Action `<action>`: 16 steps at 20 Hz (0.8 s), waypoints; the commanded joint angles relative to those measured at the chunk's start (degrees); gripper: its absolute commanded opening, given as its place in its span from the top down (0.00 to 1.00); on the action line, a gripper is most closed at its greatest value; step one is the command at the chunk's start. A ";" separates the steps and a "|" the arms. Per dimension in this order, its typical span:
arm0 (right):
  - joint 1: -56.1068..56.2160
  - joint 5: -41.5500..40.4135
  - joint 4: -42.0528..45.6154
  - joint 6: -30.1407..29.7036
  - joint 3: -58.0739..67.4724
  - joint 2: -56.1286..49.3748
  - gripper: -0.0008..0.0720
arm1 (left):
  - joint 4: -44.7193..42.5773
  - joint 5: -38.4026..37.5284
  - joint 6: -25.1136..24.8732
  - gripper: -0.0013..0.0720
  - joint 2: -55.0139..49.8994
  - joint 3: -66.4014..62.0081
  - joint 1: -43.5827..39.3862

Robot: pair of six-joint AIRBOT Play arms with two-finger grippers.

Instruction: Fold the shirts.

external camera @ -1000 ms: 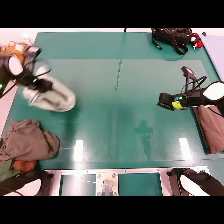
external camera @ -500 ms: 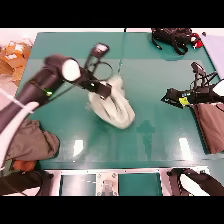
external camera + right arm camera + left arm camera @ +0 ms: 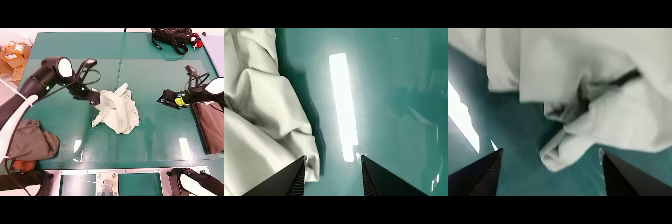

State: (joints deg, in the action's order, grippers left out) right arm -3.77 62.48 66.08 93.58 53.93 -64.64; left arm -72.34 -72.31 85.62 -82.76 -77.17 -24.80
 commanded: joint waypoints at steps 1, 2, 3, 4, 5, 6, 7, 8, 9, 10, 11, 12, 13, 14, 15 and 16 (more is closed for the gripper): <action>0.00 -4.33 -8.33 -7.02 0.00 -8.46 0.43 | 6.10 2.51 -0.24 0.02 -0.11 8.37 1.40; -0.02 -6.25 -11.74 -9.49 0.09 -11.54 0.43 | 9.73 6.51 -1.03 0.02 -0.11 11.19 1.38; 0.11 -7.34 -15.17 -12.17 0.63 -14.78 0.43 | 13.62 10.93 -2.40 0.02 -0.11 14.14 1.38; 0.37 -7.39 -18.49 -14.60 1.40 -17.77 0.43 | 16.52 14.71 -3.58 0.02 -0.13 16.90 1.38; 0.94 -7.39 -21.57 -16.85 2.29 -20.70 0.43 | 18.53 16.96 -3.72 0.02 -0.33 19.04 1.38; 1.95 -7.39 -24.39 -19.02 3.50 -23.74 0.43 | 20.15 17.79 -4.44 0.02 -0.85 20.55 1.38; 3.28 -6.93 -26.69 -20.52 4.90 -26.53 0.43 | 21.62 17.70 -5.49 0.16 -1.36 21.40 1.38; 4.68 -6.21 -28.00 -20.83 6.19 -28.79 0.43 | 22.69 17.31 -7.08 0.34 -1.77 21.92 1.38; 6.32 -5.42 -28.20 -20.81 7.54 -30.86 0.43 | 22.97 17.20 -8.17 0.46 -1.88 21.92 1.40; 7.72 -4.90 -28.17 -20.81 8.50 -32.30 0.45 | 23.10 17.27 -8.22 0.72 -1.88 21.92 1.44; 8.90 -4.79 -28.17 -20.83 9.11 -33.29 0.53 | 23.06 17.20 -8.87 0.94 -1.88 21.86 1.46; 9.51 -4.83 -28.17 -20.81 9.53 -33.70 0.72 | 22.95 15.96 -9.18 0.95 -1.88 21.40 1.84; 9.64 -4.81 -28.15 -20.92 9.99 -33.73 0.87 | 22.58 14.32 -9.16 0.95 -1.70 20.68 2.64; 9.20 -4.31 -28.15 -21.70 10.75 -33.59 0.97 | 21.57 12.44 -9.01 0.95 -0.94 19.87 3.87; 8.02 -2.80 -28.13 -21.70 11.65 -33.14 0.97 | 19.65 11.02 -7.78 0.95 0.57 19.32 5.31; 6.38 -1.11 -28.13 -21.75 12.22 -32.11 0.97 | 16.76 10.03 -5.88 0.95 3.15 19.19 7.21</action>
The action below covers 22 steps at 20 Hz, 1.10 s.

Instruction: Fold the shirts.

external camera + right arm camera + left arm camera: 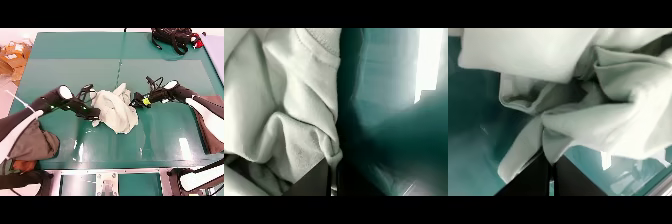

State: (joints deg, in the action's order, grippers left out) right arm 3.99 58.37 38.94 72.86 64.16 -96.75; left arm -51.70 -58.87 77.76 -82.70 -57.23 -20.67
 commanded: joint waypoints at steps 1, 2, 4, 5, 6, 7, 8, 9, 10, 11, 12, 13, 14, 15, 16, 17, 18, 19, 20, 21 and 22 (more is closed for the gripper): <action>-3.34 4.33 -0.98 -1.14 2.25 1.70 0.97 | -6.69 -4.46 3.72 0.95 6.16 -0.74 5.16; -5.77 5.16 -0.92 -1.14 2.25 4.37 0.97 | -8.46 -5.92 4.83 0.95 9.84 -0.74 7.61; -10.93 6.71 -0.83 -1.01 2.25 10.88 0.97 | -8.76 -8.11 5.01 0.95 17.05 -0.74 12.17; -13.38 7.72 -0.87 -0.87 2.25 14.69 0.97 | -8.72 -9.01 5.42 0.95 20.39 -0.74 13.88; -15.26 8.46 -0.90 -0.87 2.25 18.32 0.97 | -8.22 -9.64 5.40 0.95 23.76 -0.83 15.06; -16.90 9.38 -1.07 -0.90 2.27 22.53 0.97 | -7.43 -9.75 5.38 0.95 26.75 -1.51 15.76; -17.99 10.14 -1.38 -0.92 2.27 26.97 0.97 | -6.99 -9.53 5.42 0.95 29.31 -3.02 15.76; -18.75 10.60 -1.90 -0.92 2.54 31.15 0.97 | -6.40 -9.18 6.01 0.95 31.61 -5.29 15.76; -19.39 11.06 -2.38 -0.92 3.30 35.21 0.97 | -4.61 -8.94 6.29 0.95 33.66 -8.61 15.76; -20.00 11.37 -2.71 -0.92 4.63 39.80 0.97 | -2.99 -9.25 6.27 0.95 35.21 -12.52 15.76; -20.52 11.30 -2.78 -0.90 6.40 44.39 0.97 | -2.03 -9.66 6.36 0.95 36.44 -17.14 15.76; -21.22 11.28 -2.75 -0.87 8.50 48.30 0.97 | -2.08 -10.32 7.04 0.95 37.51 -22.10 15.76; -22.23 11.15 -2.71 -0.85 10.86 51.74 0.97 | -2.32 -11.08 7.78 0.95 37.88 -26.71 15.76; -23.43 11.13 -2.69 -0.61 13.46 54.80 0.97 | -2.82 -11.69 7.80 0.95 37.99 -31.34 15.76; -24.44 11.13 -2.36 -0.22 15.69 57.07 0.97 | -3.72 -12.26 7.78 0.95 37.99 -35.08 15.76; -25.22 11.15 -1.05 0.66 17.68 58.97 0.97 | -5.40 -12.37 7.76 0.95 37.99 -37.97 15.76; -25.35 11.15 0.44 1.11 18.78 60.15 0.97 | -7.69 -12.31 7.78 0.95 37.99 -39.56 15.76; -25.35 11.30 1.38 2.01 18.88 60.78 0.97 | -10.80 -12.24 7.78 0.95 37.99 -39.95 15.76; -25.35 12.37 2.08 3.21 18.64 60.94 0.97 | -13.66 -12.70 7.80 0.95 37.77 -39.74 15.76; -25.35 13.94 2.21 3.65 17.84 60.76 0.97 | -15.78 -13.79 7.76 0.95 37.24 -39.26 15.76; -25.14 14.49 2.16 3.65 15.93 60.46 0.97 | -16.65 -14.40 7.72 0.95 36.54 -38.14 15.76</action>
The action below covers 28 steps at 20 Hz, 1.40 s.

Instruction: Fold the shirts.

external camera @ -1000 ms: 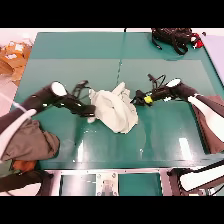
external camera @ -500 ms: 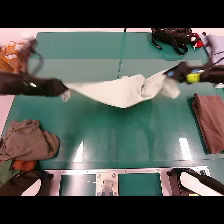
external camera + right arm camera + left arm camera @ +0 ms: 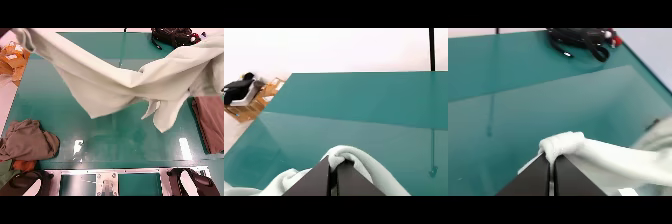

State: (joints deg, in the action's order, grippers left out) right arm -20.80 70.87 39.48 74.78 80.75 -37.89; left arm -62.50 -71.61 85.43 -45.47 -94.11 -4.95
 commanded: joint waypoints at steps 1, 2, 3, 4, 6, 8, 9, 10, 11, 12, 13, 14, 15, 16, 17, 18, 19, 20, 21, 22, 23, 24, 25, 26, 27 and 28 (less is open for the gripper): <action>-0.24 2.01 1.44 1.73 -3.28 1.18 0.97 | -6.03 -1.86 -0.02 0.95 -1.64 0.59 0.04; -0.24 1.99 1.44 1.70 -6.51 0.48 0.97 | -6.01 -1.68 -0.37 0.95 -2.78 2.89 0.04; -0.24 1.77 1.46 1.60 -10.69 -0.57 0.97 | -5.79 -1.20 -0.57 0.95 -4.22 6.16 0.04; -0.20 0.63 1.46 0.98 -15.12 -1.90 0.97 | -4.90 -0.57 -1.81 0.95 -5.60 9.86 0.04; 1.55 -6.14 1.42 -1.97 -25.27 -6.34 0.96 | -0.87 1.73 -5.05 0.95 -9.42 18.99 0.04; 5.57 -16.28 1.42 -5.03 -33.48 -14.64 0.96 | 5.07 7.23 -8.83 0.95 -14.95 28.59 -0.02; 7.69 -21.18 1.42 -6.03 -35.19 -20.39 0.96 | 8.20 11.19 -10.91 0.95 -18.43 32.79 0.00; 9.33 -24.96 1.38 -6.51 -35.10 -26.10 0.97 | 11.08 14.69 -12.63 0.95 -22.16 35.71 0.00; 10.32 -28.15 1.09 -6.51 -33.99 -31.95 0.96 | 13.46 16.81 -13.79 0.95 -25.81 37.03 0.00; 10.51 -29.66 1.03 -6.49 -32.15 -36.74 0.96 | 15.56 17.64 -14.67 0.95 -29.57 37.11 0.00; 10.12 -29.86 1.07 -6.49 -29.49 -40.98 0.78 | 17.66 18.64 -15.19 0.95 -32.24 37.11 0.00; 9.11 -28.98 1.25 -6.47 -26.99 -43.56 0.55 | 19.82 19.85 -15.63 0.95 -34.38 37.07 0.00; 7.26 -26.73 1.75 -6.47 -24.37 -44.65 0.50 | 21.18 20.52 -16.22 0.95 -35.67 37.00 0.00; 4.94 -23.67 2.45 -6.45 -22.03 -44.57 0.50 | 21.33 21.07 -16.57 0.95 -36.28 37.00 0.00; 2.08 -19.50 3.45 -6.23 -19.67 -43.98 0.50 | 20.94 21.24 -16.57 0.95 -36.41 37.00 0.00; -1.31 -14.58 4.52 -5.55 -18.05 -42.73 0.50 | 20.96 21.22 -16.59 0.95 -36.41 37.00 0.00; -4.63 -10.67 5.70 -4.48 -17.88 -40.92 0.50 | 20.94 21.03 -16.72 0.95 -36.41 37.00 0.00; -7.26 -7.54 7.43 -3.69 -18.49 -39.23 0.51 | 20.94 20.65 -17.00 0.95 -36.41 37.00 0.00; -9.53 -5.25 9.97 -2.73 -20.55 -37.11 0.50 | 20.94 20.11 -16.98 0.95 -36.41 37.00 0.00; -11.06 -4.55 11.65 -2.38 -23.93 -34.84 0.50 | 20.94 19.61 -16.98 0.95 -36.41 37.00 0.00; -11.80 -5.51 11.54 -2.25 -28.81 -32.44 0.50 | 20.92 18.99 -16.98 0.95 -36.41 37.00 0.00; -11.65 -7.87 9.88 -2.19 -33.59 -30.73 0.50 | 20.92 18.45 -16.98 0.95 -36.41 37.00 0.00; -10.80 -9.66 7.69 -2.93 -38.42 -30.03 0.50 | 20.94 18.05 -16.98 0.95 -36.41 37.00 0.00; -9.20 -11.32 5.68 -3.98 -42.18 -30.36 0.50 | 20.92 17.70 -16.98 0.95 -36.41 37.00 0.00; -6.80 -13.66 3.80 -5.33 -45.33 -31.36 0.50 | 20.83 17.57 -16.98 0.95 -36.41 37.00 0.00; -4.15 -15.63 2.36 -6.23 -47.01 -32.85 0.50 | 20.87 17.57 -16.96 0.95 -36.41 37.00 0.00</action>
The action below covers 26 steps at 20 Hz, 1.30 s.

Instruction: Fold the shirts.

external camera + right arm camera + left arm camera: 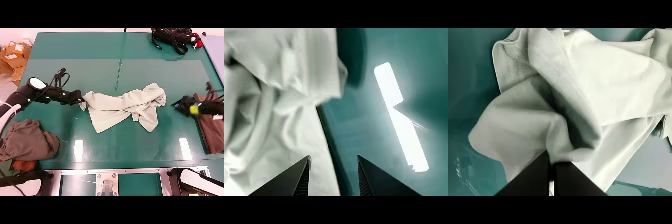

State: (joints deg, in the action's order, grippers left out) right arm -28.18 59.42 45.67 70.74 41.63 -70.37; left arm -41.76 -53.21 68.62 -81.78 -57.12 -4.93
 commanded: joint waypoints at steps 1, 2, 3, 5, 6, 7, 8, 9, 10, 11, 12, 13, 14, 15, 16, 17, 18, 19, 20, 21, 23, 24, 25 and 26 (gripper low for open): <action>6.27 -5.90 -4.83 -2.73 -8.37 -2.47 0.51 | 0.11 -0.90 -0.15 0.95 -0.11 0.02 -0.02; 8.98 -7.56 -5.25 -2.73 -8.09 -4.55 0.51 | 0.11 -0.98 -0.15 0.95 -0.09 0.02 -0.02; 11.69 -9.40 -6.05 -2.91 -7.21 -6.88 0.51 | 0.11 -1.38 -0.15 0.95 -0.09 0.02 -0.02; 15.19 -10.99 -7.39 -2.91 -3.72 -11.30 0.51 | 0.15 -1.86 -0.13 0.95 -0.09 0.00 -0.02; 16.11 -10.84 -7.61 -2.93 -1.49 -12.94 0.63 | 0.09 -2.01 -0.15 0.95 -0.07 -0.15 -0.02; 16.72 -10.69 -7.61 -3.39 1.05 -14.01 0.82 | -0.09 -2.34 -0.15 0.95 -0.07 -0.55 -0.02; 16.72 -10.03 -7.61 -3.67 3.39 -14.16 0.97 | -0.48 -3.10 -0.15 0.95 -0.07 -1.53 -0.02; 16.41 -7.98 -7.52 -3.78 6.47 -13.94 0.97 | -1.46 -4.46 -0.11 0.95 -0.07 -3.28 0.04; 15.74 -4.90 -7.52 -3.82 9.79 -13.49 0.97 | -3.15 -6.34 -0.09 0.95 -0.07 -5.75 0.02; 14.71 -1.75 -7.52 -3.74 13.31 -11.89 0.97 | -4.66 -8.70 0.31 0.95 0.11 -8.72 0.04; 13.57 0.48 -7.54 -3.65 16.68 -9.09 0.97 | -6.60 -11.02 1.68 0.95 0.83 -12.20 0.02; 12.37 1.49 -7.54 -3.13 19.78 -5.70 0.97 | -8.09 -12.79 2.64 0.95 1.86 -15.61 0.02; 10.99 1.70 -7.52 -2.34 22.86 -1.64 0.97 | -9.14 -14.14 3.74 0.95 3.39 -19.65 0.02; 9.31 1.66 -7.52 -2.16 26.34 3.04 0.97 | -9.33 -15.15 4.74 0.95 5.14 -23.85 0.02; 7.69 1.55 -7.52 -1.97 29.68 7.32 0.97 | -9.31 -15.82 5.44 0.95 7.06 -27.74 0.02; 5.73 1.51 -7.50 -1.51 33.31 11.69 0.97 | -9.31 -16.44 6.36 0.95 9.18 -32.06 0.02; 3.54 1.51 -7.50 -0.96 36.92 15.74 0.97 | -9.27 -16.76 6.58 0.95 11.15 -36.06 0.02; 1.51 1.46 -7.48 -0.68 40.13 19.15 0.97 | -9.27 -16.87 6.62 0.95 13.29 -40.24 0.02; -0.59 1.29 -7.48 -0.70 43.28 22.18 0.97 | -9.27 -16.85 7.41 0.95 15.30 -43.80 0.02; -2.93 0.61 -7.43 -0.70 46.45 25.20 0.97 | -9.20 -16.94 8.00 0.95 17.38 -47.43 0.02; -7.02 -1.36 -6.93 -0.66 51.87 29.99 0.97 | -8.59 -17.05 8.02 0.95 21.35 -53.11 0.02; -8.09 -3.04 -6.12 0.22 54.07 31.74 0.97 | -8.59 -17.07 8.04 0.95 23.19 -55.25 0.02; -8.26 -4.76 -5.29 1.27 55.84 32.98 0.97 | -8.59 -17.22 8.07 0.95 25.00 -57.37 0.02; -8.28 -6.54 -4.96 1.27 57.55 33.90 0.97 | -8.63 -17.29 8.04 0.95 26.56 -58.95 0.02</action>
State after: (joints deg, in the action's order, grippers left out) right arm -33.87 57.23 39.20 70.63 92.99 -41.41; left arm -50.35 -70.26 76.14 -60.05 -109.45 -4.93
